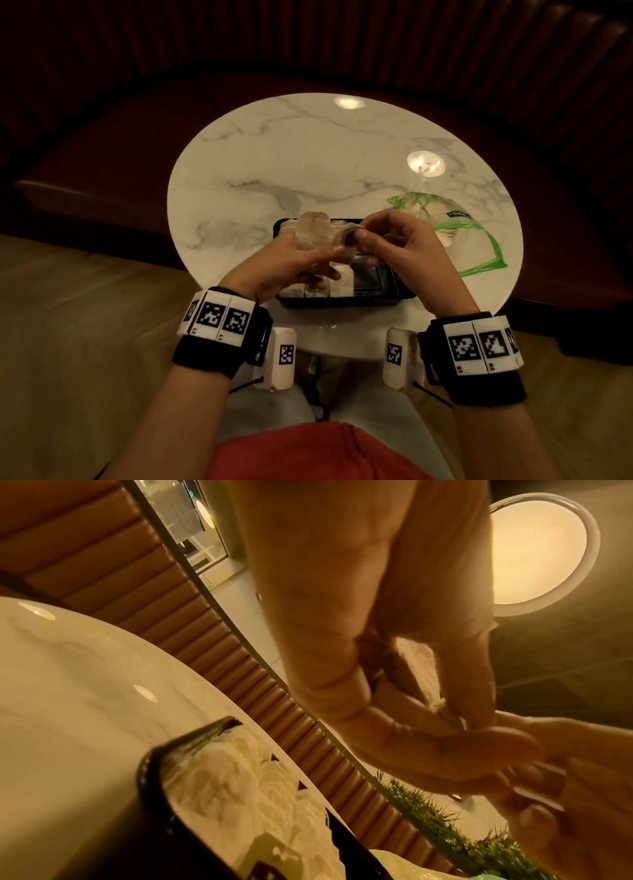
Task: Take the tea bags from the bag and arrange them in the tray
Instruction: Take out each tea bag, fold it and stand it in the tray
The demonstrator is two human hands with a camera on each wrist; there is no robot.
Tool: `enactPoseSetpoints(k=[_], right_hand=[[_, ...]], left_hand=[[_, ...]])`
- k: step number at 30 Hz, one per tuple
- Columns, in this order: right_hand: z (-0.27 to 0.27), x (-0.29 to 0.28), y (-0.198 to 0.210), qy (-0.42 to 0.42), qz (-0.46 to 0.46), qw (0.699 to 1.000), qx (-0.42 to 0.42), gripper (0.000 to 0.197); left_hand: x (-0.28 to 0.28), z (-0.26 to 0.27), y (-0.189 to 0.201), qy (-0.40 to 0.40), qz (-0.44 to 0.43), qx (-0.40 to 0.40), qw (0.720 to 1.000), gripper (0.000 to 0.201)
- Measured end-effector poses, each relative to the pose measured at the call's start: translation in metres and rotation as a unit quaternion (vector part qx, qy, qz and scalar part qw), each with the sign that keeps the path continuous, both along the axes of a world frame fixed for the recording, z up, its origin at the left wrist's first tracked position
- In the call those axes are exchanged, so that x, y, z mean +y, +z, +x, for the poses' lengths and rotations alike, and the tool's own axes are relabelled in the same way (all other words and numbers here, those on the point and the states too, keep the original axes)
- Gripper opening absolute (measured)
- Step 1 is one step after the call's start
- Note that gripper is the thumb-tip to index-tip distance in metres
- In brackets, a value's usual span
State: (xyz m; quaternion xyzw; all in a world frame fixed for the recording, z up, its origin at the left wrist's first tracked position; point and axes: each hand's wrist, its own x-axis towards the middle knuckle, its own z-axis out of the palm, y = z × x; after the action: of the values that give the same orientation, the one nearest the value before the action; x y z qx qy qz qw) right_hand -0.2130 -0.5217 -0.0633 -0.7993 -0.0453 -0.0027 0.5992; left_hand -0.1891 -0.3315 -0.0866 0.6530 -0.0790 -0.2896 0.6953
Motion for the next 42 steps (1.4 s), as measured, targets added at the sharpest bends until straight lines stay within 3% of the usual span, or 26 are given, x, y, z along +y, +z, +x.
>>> enactPoseSetpoints(k=[4,8,13,19,23,29,38,42], right_hand=[[0.002,0.006,0.004,0.011,-0.023,0.999,-0.021,0.01],[0.009,0.005,0.008,0.029,-0.032,0.999,0.004,0.007],[0.022,0.001,0.014,0.074,-0.002,0.995,0.066,0.016],[0.04,-0.012,0.023,0.088,-0.146,0.982,0.075,0.011],[0.06,-0.025,0.021,0.083,-0.289,0.952,0.064,0.007],[0.083,-0.026,0.009,0.087,-0.415,0.905,0.038,0.01],[0.105,-0.01,-0.019,0.08,-0.497,0.859,0.087,0.01],[0.109,-0.003,-0.03,0.062,-0.498,0.861,0.079,0.009]], left_hand=[[0.006,0.002,-0.002,0.024,0.027,-0.043,0.998,0.057],[0.011,0.002,0.0,0.035,0.037,-0.093,0.994,0.035],[0.012,0.004,-0.002,0.043,0.037,-0.1,0.993,0.03],[0.016,0.009,-0.012,0.167,0.049,-0.023,0.985,0.036],[0.031,0.015,-0.027,0.248,0.167,-0.05,0.953,0.015],[0.038,0.01,-0.042,0.182,0.308,-0.103,0.928,0.027],[0.048,0.011,-0.043,0.171,0.297,-0.098,0.934,0.023],[0.052,0.012,-0.044,0.169,0.285,-0.095,0.939,0.015]])
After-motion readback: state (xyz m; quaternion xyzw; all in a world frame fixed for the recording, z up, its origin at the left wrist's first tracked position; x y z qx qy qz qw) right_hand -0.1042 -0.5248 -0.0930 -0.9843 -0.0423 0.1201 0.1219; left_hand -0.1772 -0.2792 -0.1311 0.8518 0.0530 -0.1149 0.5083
